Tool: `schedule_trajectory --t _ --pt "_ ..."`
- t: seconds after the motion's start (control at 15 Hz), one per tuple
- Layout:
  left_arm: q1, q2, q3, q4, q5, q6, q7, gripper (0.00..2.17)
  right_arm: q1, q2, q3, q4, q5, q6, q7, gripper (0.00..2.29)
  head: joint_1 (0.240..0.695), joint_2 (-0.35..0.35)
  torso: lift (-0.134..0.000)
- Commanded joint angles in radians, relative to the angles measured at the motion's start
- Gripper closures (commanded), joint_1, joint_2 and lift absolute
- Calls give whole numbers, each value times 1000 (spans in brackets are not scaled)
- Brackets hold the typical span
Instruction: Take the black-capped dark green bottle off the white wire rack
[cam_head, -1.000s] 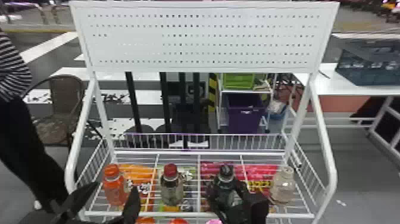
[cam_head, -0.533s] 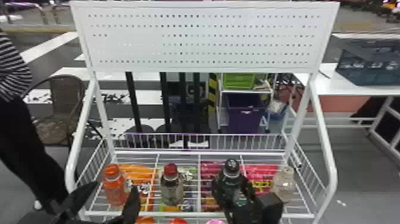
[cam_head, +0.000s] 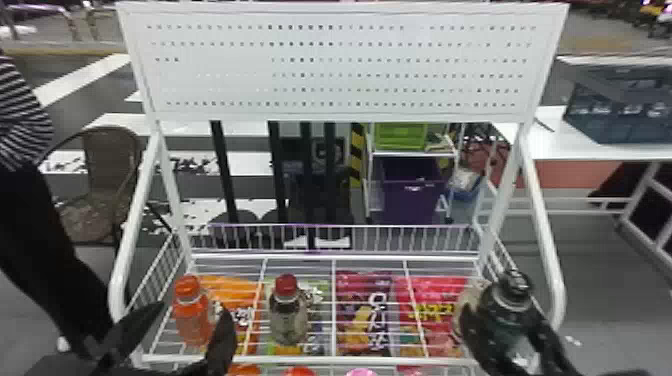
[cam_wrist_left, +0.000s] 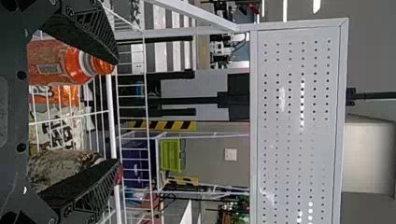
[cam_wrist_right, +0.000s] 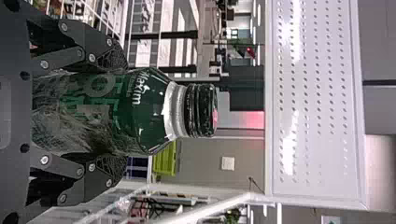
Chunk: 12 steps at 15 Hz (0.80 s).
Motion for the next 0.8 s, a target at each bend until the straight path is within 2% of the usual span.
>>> schedule_trajectory --t 0.0,0.13,0.27,0.73 --pt "1 0 -3 -2 0 0 2 144 115 0 -103 -83 -48 -20 31 1578 499 0 0" --pt "3 0 -1 -2 0 -3 2 144 185 6 -161 -112 -76 -69 45 1578 499 0 0" --pt "1 -2 -3 1 0 -3 2 144 211 13 -181 -130 -88 -78 63 1578 499 0 0" --pt "12 1 -3 -13 -1 -6 2 144 213 18 -181 -146 -96 -78 71 1578 499 0 0"
